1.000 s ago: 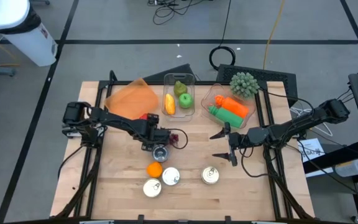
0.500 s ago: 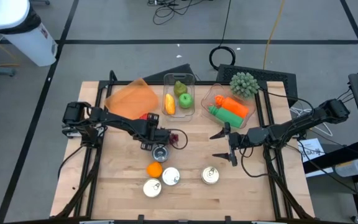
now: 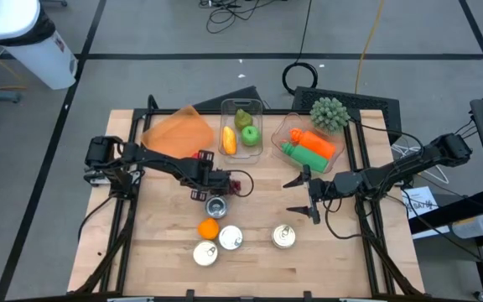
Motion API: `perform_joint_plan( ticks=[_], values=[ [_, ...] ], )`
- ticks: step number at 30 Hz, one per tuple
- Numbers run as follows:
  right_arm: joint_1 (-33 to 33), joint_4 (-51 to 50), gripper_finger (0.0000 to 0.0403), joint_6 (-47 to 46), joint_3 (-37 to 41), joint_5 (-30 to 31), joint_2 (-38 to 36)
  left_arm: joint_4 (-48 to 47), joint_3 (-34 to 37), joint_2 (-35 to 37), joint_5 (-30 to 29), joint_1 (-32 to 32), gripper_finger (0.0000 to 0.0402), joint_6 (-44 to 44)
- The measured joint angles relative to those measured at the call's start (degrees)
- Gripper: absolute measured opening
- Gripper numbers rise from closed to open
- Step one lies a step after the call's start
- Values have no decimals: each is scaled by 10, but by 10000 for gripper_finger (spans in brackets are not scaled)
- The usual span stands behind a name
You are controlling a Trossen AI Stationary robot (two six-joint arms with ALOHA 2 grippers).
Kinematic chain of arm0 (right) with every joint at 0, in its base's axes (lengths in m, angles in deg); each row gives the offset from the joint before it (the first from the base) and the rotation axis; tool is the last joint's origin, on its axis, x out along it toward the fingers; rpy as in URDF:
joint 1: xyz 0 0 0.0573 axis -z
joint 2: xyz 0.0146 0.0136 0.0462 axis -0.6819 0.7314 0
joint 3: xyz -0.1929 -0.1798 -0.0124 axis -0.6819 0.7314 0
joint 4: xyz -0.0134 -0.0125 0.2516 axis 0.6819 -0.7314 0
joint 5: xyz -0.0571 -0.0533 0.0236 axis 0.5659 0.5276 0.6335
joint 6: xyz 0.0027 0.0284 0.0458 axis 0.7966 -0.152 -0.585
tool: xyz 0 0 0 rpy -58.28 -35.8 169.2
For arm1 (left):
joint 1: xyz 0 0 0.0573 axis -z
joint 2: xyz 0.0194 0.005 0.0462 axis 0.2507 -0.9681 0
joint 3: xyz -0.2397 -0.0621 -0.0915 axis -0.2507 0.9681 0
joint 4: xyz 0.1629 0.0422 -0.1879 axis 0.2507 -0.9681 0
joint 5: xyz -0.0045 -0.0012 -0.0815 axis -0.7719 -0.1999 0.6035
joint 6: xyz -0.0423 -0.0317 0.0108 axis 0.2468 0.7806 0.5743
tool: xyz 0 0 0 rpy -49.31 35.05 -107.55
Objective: Pick & Place Food Item
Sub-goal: Put the red bell pepper into the left transparent bin
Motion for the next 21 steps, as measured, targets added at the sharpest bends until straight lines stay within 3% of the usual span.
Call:
perform_joint_plan(
  ticks=[11,21],
  values=[
    [0,0,336,0,0,0,0,2,0,0,16,-18,196,4],
    [0,0,336,0,0,0,0,34,0,0,25,-27,126,26]
  ],
)
